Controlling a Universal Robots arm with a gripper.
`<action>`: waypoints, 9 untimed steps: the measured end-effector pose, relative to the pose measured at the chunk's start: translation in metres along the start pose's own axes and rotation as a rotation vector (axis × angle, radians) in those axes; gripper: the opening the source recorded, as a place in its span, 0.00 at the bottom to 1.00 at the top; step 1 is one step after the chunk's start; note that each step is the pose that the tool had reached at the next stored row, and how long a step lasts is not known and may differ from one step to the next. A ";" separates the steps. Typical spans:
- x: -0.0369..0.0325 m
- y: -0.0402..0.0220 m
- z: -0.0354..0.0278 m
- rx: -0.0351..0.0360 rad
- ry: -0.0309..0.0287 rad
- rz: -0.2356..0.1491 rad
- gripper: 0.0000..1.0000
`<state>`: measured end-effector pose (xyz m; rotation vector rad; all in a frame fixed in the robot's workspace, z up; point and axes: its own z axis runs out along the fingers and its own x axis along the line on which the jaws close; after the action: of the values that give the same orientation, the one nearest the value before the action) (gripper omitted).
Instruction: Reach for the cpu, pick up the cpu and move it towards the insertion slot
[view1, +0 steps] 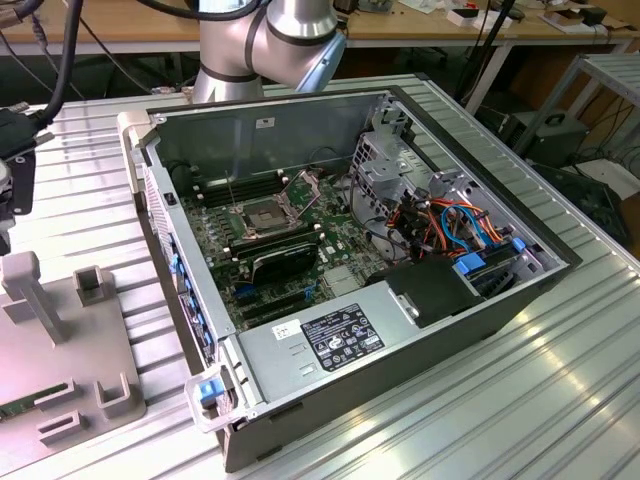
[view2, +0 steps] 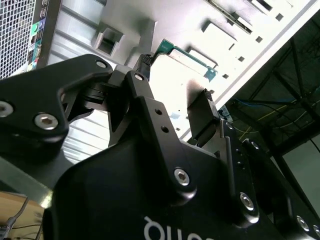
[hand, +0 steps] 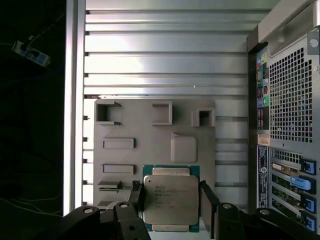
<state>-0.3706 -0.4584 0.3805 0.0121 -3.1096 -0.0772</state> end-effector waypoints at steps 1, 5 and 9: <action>-0.0012 0.0000 0.0000 -0.0001 -0.0001 0.000 0.55; -0.0081 -0.0001 -0.0001 0.0000 0.0000 0.000 0.55; -0.0152 -0.0001 -0.0002 0.0000 -0.0001 0.000 0.55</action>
<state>-0.3555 -0.4584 0.3802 0.0120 -3.1097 -0.0773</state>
